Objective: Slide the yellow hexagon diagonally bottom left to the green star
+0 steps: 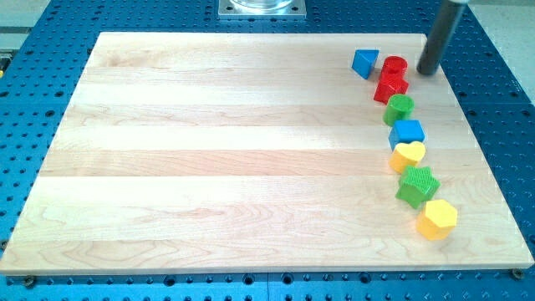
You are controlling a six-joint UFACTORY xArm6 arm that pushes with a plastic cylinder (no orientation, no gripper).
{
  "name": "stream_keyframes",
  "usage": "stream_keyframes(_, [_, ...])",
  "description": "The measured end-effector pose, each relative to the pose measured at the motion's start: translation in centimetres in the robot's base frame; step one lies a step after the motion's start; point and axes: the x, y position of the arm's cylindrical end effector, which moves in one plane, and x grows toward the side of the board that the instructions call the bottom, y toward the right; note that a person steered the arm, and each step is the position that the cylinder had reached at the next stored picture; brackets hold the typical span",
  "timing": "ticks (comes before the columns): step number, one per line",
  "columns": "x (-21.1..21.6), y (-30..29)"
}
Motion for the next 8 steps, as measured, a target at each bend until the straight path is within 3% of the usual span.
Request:
stream_keyframes(1, [3.9,-0.1])
stream_keyframes(2, [12.4,3.5])
stream_keyframes(3, [23.9,2.5])
stream_keyframes(4, [25.1,-0.6])
stream_keyframes(6, [25.3,-14.1])
stream_keyframes(8, [28.5,-15.0])
